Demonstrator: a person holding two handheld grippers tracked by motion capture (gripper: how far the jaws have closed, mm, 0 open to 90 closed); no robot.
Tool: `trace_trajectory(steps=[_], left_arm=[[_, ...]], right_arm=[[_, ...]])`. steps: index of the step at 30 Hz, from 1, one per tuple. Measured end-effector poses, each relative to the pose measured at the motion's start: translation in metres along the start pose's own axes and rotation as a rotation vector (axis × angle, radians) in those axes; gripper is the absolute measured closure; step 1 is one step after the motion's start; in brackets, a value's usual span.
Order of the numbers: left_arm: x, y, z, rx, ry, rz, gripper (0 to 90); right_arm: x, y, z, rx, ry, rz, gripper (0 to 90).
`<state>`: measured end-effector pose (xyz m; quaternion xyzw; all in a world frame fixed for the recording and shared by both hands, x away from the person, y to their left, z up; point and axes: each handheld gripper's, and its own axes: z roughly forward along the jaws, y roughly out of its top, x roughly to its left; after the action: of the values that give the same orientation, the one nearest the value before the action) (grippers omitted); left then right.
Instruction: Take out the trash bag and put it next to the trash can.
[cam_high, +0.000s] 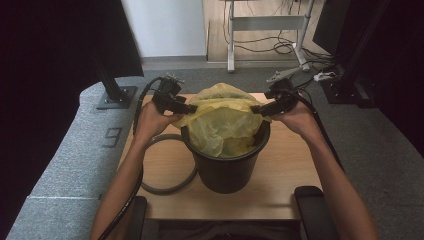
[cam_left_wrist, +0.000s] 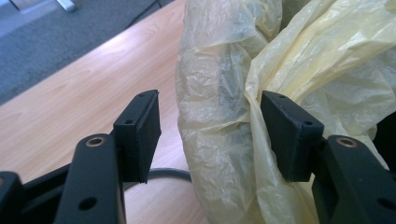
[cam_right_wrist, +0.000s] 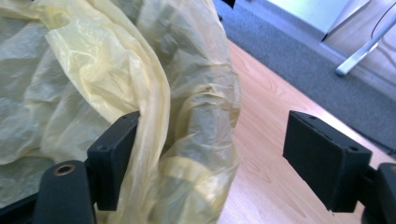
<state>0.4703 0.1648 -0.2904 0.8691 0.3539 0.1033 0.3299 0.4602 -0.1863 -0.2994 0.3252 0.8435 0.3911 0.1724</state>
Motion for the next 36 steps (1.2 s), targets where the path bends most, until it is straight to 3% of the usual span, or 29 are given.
trace_trajectory(steps=[3,6,9,11,15,17,21,27,30,36], left_arm=[[0.0,0.002,0.002,0.015,-0.029,-0.001,48.1],[-0.002,0.003,0.003,0.015,-0.048,0.014,58.1],[-0.006,0.004,0.002,-0.004,-0.038,0.029,66.7],[-0.009,0.004,0.001,-0.03,-0.019,0.04,71.7],[-0.017,0.007,-0.008,-0.103,0.037,0.063,80.1],[-0.02,0.009,-0.014,-0.129,0.039,0.08,85.8],[-0.029,0.012,-0.022,-0.162,0.026,0.108,88.3],[-0.041,0.015,-0.027,-0.221,-0.048,0.143,88.3],[-0.046,0.017,-0.026,-0.241,-0.125,0.156,88.1],[-0.059,0.021,-0.019,-0.246,-0.211,0.19,88.2]], right_arm=[[-0.004,0.0,0.007,0.026,0.024,0.015,26.2],[-0.005,0.001,0.011,0.039,0.068,0.008,42.8],[-0.004,0.002,0.011,0.048,0.106,-0.008,57.2],[-0.002,0.004,0.01,0.041,0.102,-0.032,65.7],[0.007,0.009,0.003,0.016,0.021,-0.108,74.2],[0.011,0.012,-0.002,-0.008,-0.009,-0.13,78.4],[0.014,0.014,-0.01,-0.057,0.012,-0.147,84.6],[0.022,0.018,-0.018,-0.121,0.115,-0.13,86.0],[0.028,0.021,-0.02,-0.153,0.168,-0.129,86.1],[0.044,0.028,-0.017,-0.175,0.244,-0.158,86.1]])
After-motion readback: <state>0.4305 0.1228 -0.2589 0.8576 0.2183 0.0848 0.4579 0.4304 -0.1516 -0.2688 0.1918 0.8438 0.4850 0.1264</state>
